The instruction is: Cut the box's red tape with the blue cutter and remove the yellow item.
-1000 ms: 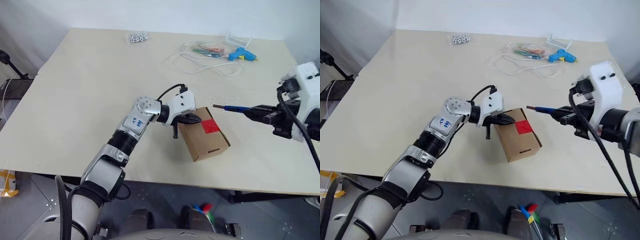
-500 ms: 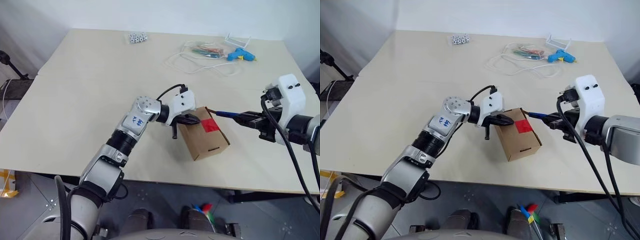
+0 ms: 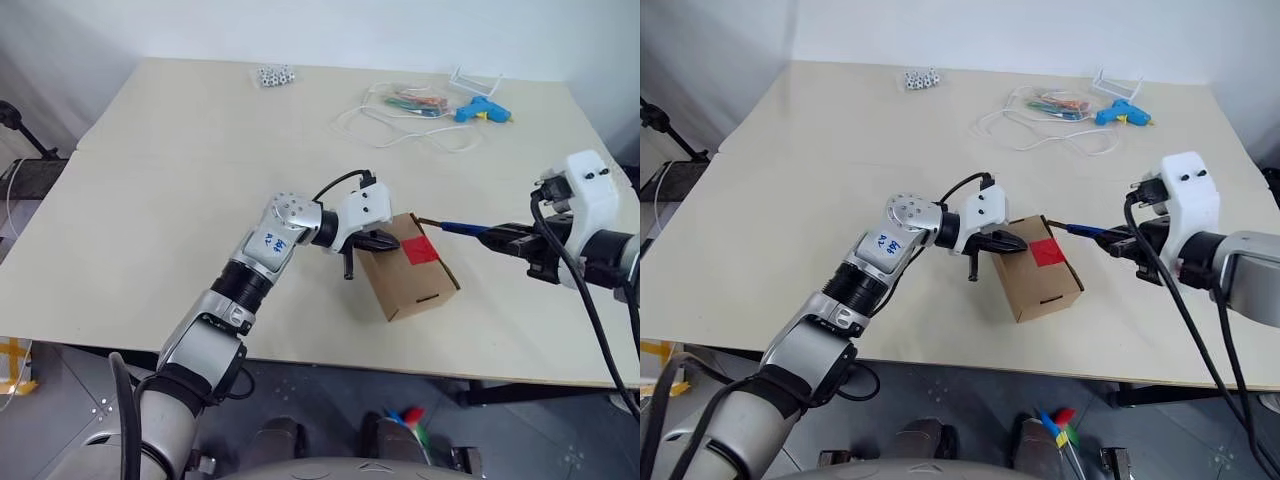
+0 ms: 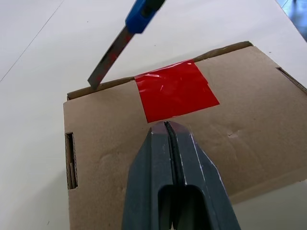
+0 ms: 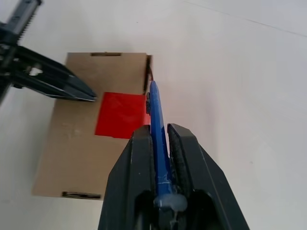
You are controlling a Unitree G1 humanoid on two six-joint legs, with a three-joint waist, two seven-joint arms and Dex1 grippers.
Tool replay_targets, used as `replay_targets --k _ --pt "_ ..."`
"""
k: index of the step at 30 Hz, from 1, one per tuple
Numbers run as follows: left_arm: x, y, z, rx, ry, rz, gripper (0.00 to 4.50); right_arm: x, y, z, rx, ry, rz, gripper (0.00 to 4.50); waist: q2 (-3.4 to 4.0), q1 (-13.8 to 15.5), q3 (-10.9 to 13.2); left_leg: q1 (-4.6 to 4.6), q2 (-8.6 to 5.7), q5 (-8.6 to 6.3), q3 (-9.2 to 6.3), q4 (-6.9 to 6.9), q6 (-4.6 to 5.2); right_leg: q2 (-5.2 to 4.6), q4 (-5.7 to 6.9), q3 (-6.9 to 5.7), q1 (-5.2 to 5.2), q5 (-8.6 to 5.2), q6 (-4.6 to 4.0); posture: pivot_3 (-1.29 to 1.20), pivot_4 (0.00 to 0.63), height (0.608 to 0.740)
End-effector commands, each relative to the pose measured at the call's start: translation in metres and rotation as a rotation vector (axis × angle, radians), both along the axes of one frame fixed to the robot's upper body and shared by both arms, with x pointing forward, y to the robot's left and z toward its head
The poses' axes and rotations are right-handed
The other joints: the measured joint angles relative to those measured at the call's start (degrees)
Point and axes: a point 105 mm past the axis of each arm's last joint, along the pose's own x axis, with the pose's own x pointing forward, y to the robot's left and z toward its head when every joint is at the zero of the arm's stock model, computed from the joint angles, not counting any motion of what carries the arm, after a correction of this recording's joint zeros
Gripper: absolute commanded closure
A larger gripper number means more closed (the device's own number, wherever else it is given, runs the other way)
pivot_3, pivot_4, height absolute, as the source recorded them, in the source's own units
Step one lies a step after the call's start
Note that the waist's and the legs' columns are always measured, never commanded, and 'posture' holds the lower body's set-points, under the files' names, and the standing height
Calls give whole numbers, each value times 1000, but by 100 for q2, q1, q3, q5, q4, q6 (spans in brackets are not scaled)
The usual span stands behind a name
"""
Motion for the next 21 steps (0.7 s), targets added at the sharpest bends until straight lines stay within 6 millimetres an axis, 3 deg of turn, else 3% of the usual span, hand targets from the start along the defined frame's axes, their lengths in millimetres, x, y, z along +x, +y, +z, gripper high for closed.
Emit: replay_targets --k 1,14,21 --pt "-3 1 -7 26 2 -7 4500 -4 5 3 6 -7 29 4334 0 -1 0 0 0 0 0 0 0 0 0 0 0 0 0 0 150 740" --pt "-5 0 -8 39 6 -12 4500 -10 30 -8 73 54 92 4334 0 -11 0 1 0 0 1 0 0 0 1 1 0 0 0 0 150 740" --pt "-5 0 -12 59 15 0 4500 -9 35 -9 88 78 89 4334 0 -26 0 2 1 0 1 1 0 1 2 1 0 0 0 0 150 740"
